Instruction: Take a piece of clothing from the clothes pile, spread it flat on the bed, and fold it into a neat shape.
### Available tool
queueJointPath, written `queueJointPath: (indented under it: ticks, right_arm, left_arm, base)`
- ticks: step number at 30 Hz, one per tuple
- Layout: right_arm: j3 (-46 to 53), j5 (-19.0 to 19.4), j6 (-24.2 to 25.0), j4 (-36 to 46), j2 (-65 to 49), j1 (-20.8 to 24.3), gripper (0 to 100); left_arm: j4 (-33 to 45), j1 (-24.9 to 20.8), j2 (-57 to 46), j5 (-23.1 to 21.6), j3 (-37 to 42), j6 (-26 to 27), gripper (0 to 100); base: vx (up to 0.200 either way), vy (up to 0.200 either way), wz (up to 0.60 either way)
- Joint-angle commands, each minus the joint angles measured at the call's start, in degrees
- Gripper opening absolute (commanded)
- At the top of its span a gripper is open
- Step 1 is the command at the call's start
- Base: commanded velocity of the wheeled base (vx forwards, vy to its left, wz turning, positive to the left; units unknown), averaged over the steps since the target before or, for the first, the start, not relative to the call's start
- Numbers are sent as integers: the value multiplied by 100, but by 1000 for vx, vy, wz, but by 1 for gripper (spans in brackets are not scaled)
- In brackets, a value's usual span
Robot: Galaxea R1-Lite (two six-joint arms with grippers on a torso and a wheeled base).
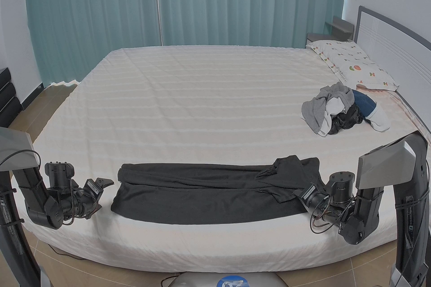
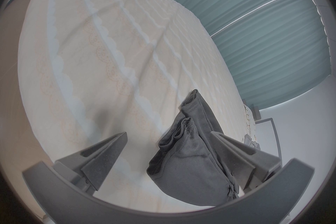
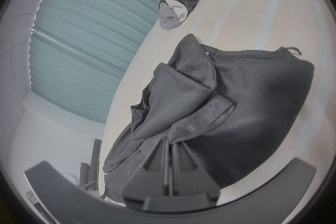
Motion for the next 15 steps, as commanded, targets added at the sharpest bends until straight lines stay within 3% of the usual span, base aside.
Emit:
queueJointPath:
  ticks: [1, 15]
  right_arm:
    - [125, -7, 9, -54, -72, 7, 0]
    - [687, 11, 27, -36, -678, 183, 0]
  left_arm:
    - [-2, -3, 39, -2, -8, 0, 100]
    - [-2, -12, 48, -2, -8, 9, 100]
  base:
    - [0, 0, 0]
    - [0, 0, 0]
